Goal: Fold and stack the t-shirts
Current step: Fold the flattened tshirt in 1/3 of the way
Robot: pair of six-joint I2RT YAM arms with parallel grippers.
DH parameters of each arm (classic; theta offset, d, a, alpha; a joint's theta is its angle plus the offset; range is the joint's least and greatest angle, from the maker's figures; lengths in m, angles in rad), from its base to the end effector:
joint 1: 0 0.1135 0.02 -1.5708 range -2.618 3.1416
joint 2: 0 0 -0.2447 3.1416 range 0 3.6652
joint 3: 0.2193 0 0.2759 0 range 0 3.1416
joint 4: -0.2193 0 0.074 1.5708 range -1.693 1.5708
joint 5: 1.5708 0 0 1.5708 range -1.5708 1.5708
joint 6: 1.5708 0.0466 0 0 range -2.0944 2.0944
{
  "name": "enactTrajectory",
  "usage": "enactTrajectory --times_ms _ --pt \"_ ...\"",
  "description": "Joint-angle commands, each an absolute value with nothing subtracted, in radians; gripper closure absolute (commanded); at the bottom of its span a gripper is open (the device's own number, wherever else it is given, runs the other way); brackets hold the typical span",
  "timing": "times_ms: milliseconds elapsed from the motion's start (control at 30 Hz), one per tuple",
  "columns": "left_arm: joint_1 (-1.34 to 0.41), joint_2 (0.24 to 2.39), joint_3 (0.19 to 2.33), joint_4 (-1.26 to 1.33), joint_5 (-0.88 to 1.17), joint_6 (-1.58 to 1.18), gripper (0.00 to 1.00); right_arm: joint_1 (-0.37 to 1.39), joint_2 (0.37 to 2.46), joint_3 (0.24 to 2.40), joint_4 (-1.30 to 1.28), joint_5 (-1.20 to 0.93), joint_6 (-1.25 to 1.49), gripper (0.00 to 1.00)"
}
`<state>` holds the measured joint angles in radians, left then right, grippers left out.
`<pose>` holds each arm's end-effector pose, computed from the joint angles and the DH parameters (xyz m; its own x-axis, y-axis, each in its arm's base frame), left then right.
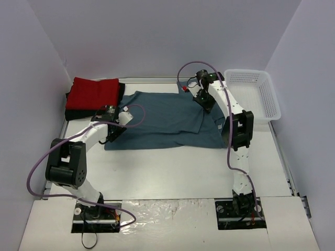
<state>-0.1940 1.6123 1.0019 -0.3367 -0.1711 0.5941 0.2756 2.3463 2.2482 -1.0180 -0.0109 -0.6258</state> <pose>0.3501 -0.0607 0.1555 -0.6083 0.6817 -0.4066 0.5224 0.7295 0.4415 0.4985 0.1415 0.2132 -0.5386 -0.7610 -0.3617 -0.7306 0.6356 -0.2493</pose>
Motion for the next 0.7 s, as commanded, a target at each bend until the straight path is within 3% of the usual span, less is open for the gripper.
enactTrajectory --times_ms 0,100,167,200,400,667 --pt "-0.187 1.595 1.034 -0.281 -0.225 0.580 0.40 0.276 2.344 2.284 -0.973 0.064 -0.591 0.98" --pt "-0.186 1.571 1.037 -0.296 -0.230 0.566 0.37 0.272 2.339 2.278 -0.928 0.081 -0.558 0.61" --pt "-0.186 1.537 1.031 -0.314 -0.227 0.563 0.35 0.272 2.333 2.270 -0.917 0.089 -0.542 0.53" --pt "-0.186 1.523 1.025 -0.330 -0.227 0.563 0.34 0.273 2.329 2.266 -0.899 0.095 -0.534 0.44" --pt "-0.186 1.387 0.945 -0.390 -0.222 0.561 0.32 0.271 2.260 2.186 -0.830 0.129 -0.485 0.43" --pt "-0.190 1.157 0.770 -0.503 -0.097 0.699 0.33 0.270 1.970 1.768 -0.810 0.063 -0.518 0.43"
